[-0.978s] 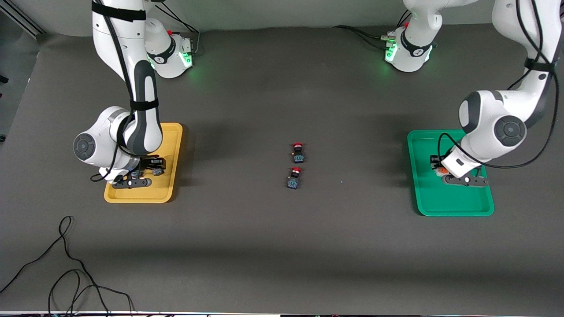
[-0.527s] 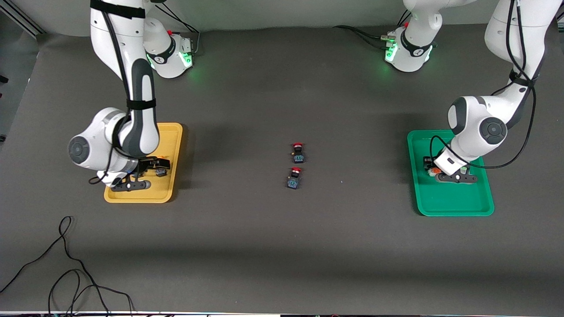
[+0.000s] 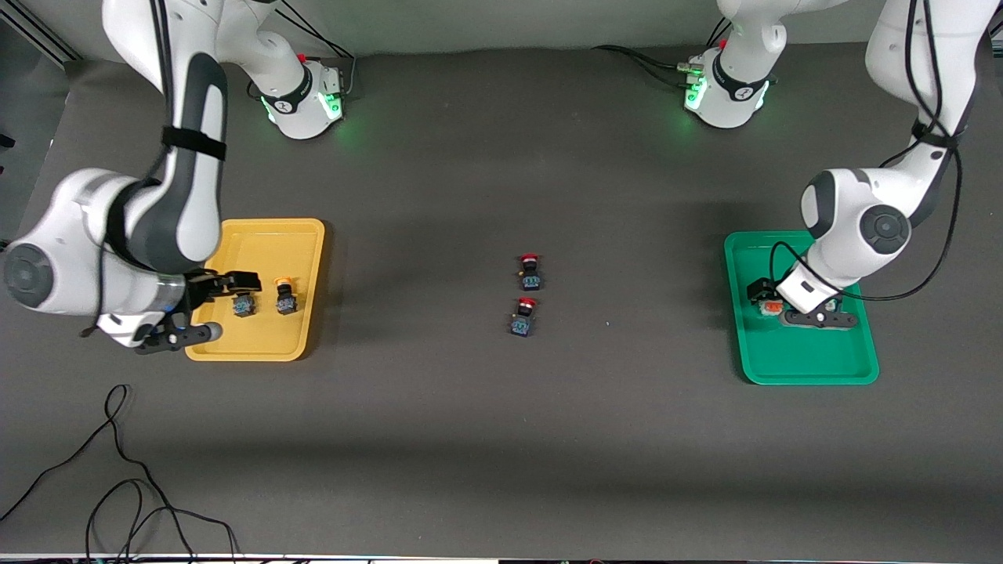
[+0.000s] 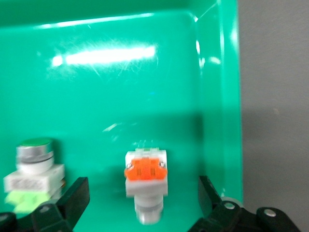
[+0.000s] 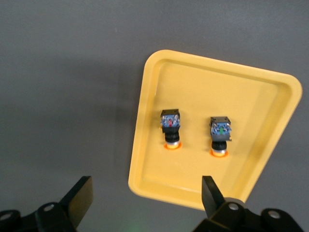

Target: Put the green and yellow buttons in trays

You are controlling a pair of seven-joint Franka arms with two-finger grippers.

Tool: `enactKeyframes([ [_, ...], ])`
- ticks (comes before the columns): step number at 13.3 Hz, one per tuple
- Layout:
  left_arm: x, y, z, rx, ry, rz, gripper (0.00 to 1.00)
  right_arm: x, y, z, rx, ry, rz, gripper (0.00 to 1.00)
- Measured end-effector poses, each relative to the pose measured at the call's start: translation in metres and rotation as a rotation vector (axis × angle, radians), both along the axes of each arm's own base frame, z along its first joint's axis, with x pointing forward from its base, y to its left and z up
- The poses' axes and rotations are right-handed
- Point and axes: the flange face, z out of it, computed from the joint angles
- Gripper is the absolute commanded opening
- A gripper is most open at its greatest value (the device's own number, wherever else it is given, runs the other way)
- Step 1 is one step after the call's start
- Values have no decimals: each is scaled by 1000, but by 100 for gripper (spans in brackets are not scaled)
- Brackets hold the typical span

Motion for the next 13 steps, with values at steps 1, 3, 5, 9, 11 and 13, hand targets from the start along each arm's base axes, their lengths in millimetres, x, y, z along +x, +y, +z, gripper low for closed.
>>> enactKeyframes([
  [1,4,-4,29,10,31,-10,100,1,1,16,-5,6,10,100],
  [3,13,-15,106,35,109,-26,100,2,4,42,-21,13,29,100],
  [5,19,-19,191,54,160,-22,100,2,6,66,-47,13,47,100],
  [9,27,-27,323,63,167,-21,100,0,6,101,-83,2,71,100],
  [11,29,-40,355,62,168,-41,100,-3,2,112,-88,-5,72,100],
  [13,35,-51,359,60,170,-59,100,-5,3,113,-92,9,66,100],
])
